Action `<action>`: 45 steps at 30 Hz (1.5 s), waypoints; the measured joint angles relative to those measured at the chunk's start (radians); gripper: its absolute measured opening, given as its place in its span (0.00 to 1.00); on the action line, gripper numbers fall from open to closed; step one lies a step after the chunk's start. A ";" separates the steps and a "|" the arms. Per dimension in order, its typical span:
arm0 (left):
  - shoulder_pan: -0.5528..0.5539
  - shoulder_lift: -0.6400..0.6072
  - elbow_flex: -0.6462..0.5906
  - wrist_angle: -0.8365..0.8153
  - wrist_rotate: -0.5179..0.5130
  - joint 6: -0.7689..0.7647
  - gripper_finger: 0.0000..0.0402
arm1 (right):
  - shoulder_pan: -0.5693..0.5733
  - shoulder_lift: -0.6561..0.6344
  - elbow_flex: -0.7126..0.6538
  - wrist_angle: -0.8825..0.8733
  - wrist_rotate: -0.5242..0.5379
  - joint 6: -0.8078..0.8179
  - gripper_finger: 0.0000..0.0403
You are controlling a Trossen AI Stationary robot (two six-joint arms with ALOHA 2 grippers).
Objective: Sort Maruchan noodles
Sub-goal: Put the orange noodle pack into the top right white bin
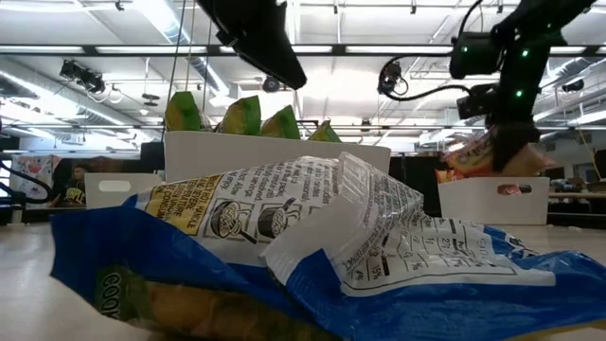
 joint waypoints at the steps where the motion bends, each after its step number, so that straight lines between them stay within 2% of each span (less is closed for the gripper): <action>1: -0.004 -0.005 -0.006 0.000 0.001 -0.002 0.56 | -0.016 0.002 -0.013 0.041 -0.041 -0.013 0.33; 4: -0.018 -0.022 -0.018 0.006 0.001 -0.008 0.56 | -0.054 0.003 -0.043 0.174 -0.176 -0.039 0.33; 8: -0.047 -0.071 -0.050 0.000 0.001 -0.029 0.56 | -0.093 0.002 -0.046 0.244 -0.314 -0.038 0.33; 13: -0.076 -0.167 -0.147 0.053 -0.002 -0.042 0.56 | -0.152 0.004 -0.046 0.315 -0.424 0.025 0.33; 19: -0.080 -0.303 -0.358 0.313 0.024 -0.024 0.56 | -0.182 0.006 -0.046 0.424 -0.473 0.184 0.33; 22: -0.080 -0.351 -0.459 0.414 0.039 -0.023 0.56 | -0.167 0.004 -0.071 0.490 -0.453 0.268 0.33; 25: -0.080 -0.375 -0.530 0.475 0.043 -0.028 0.56 | -0.132 0.002 -0.151 0.633 -0.419 0.374 0.33; 28: -0.080 -0.376 -0.557 0.507 0.043 -0.028 0.56 | -0.086 0.006 -0.255 0.792 -0.354 0.469 0.33; 31: -0.080 -0.375 -0.558 0.513 0.059 -0.027 0.56 | -0.043 0.005 -0.330 0.872 -0.268 0.545 0.33; 35: -0.080 -0.375 -0.558 0.529 0.064 -0.007 0.56 | 0.014 0.004 -0.368 0.833 -0.143 0.579 0.33; 38: -0.080 -0.375 -0.558 0.539 0.064 -0.001 0.56 | 0.044 0.000 -0.366 0.757 -0.089 0.565 0.33; 41: -0.077 -0.375 -0.558 0.540 0.064 -0.001 0.56 | 0.053 0.000 -0.353 0.676 -0.057 0.504 0.34; 45: -0.077 -0.375 -0.558 0.549 0.062 -0.001 0.56 | 0.055 0.004 -0.291 0.522 -0.032 0.405 0.40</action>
